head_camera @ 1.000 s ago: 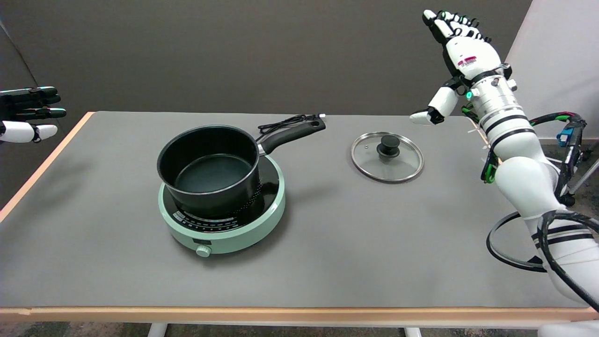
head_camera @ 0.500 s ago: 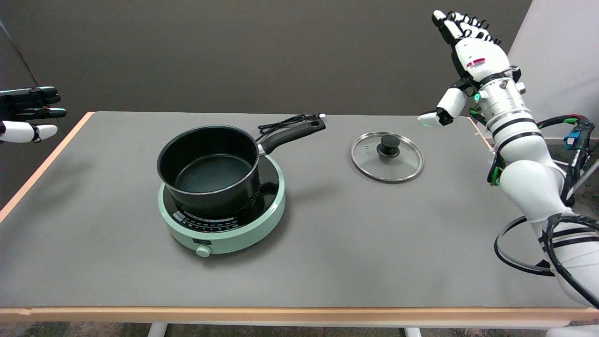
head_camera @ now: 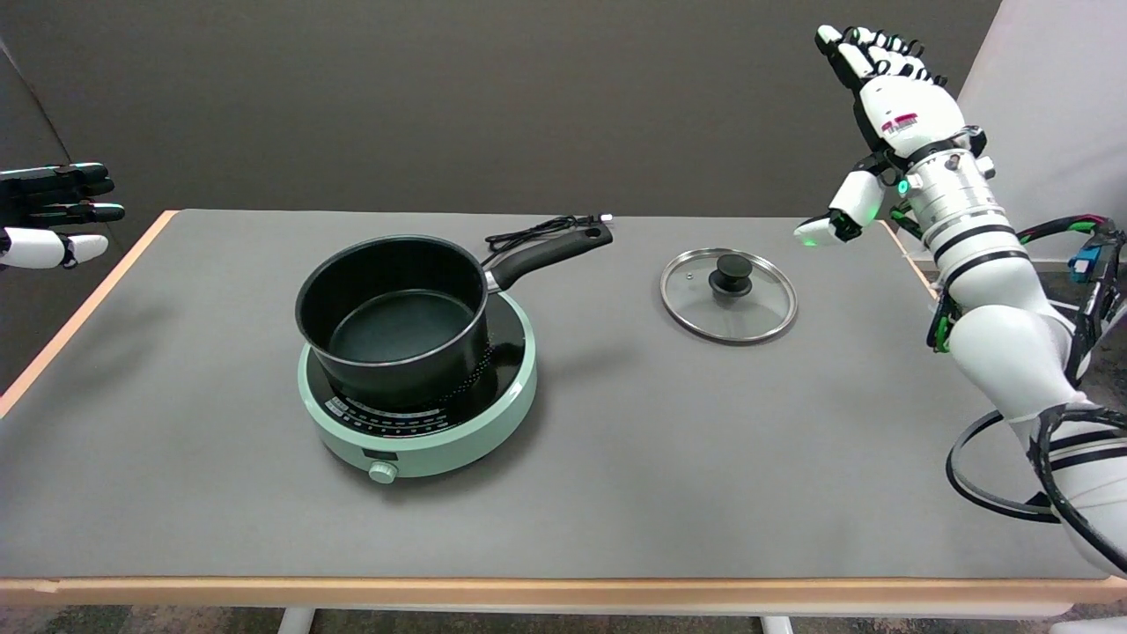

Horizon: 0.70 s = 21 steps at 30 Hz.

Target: Pick up the pot lid.

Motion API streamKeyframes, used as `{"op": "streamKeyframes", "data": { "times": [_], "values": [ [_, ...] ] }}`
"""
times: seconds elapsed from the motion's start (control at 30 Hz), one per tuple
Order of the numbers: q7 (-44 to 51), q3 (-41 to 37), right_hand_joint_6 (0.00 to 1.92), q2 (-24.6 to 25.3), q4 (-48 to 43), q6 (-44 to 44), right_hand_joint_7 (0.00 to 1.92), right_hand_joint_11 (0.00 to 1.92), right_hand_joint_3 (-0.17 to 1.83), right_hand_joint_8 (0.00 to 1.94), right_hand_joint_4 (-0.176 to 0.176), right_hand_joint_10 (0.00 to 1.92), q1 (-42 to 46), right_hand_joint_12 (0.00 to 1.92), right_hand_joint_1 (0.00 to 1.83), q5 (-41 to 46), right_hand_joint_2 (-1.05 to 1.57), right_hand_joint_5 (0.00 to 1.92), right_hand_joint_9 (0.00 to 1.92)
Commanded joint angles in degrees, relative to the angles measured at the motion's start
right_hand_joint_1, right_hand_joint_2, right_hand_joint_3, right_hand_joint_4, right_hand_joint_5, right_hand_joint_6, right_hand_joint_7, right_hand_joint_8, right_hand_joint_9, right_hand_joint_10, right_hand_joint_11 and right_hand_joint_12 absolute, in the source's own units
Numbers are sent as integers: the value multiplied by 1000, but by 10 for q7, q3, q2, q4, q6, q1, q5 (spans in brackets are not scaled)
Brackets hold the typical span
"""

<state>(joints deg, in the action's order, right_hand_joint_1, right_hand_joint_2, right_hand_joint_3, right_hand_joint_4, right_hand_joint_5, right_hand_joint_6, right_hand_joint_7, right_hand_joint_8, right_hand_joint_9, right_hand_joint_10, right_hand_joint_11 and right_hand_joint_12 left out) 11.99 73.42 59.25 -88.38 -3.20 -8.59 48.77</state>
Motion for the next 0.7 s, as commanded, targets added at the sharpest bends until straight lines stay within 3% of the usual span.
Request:
{"op": "streamKeyframes", "data": {
  "times": [0.03,0.7],
  "values": [
    [0,5,9,-23,-1,7,9,9,1331,9,176,9,3,9,1147,-2,-835,9,9],
    [-4,49,8,-53,16,23,8,8,1368,8,176,8,-20,8,1126,-2,-820,8,8]
  ]
}}
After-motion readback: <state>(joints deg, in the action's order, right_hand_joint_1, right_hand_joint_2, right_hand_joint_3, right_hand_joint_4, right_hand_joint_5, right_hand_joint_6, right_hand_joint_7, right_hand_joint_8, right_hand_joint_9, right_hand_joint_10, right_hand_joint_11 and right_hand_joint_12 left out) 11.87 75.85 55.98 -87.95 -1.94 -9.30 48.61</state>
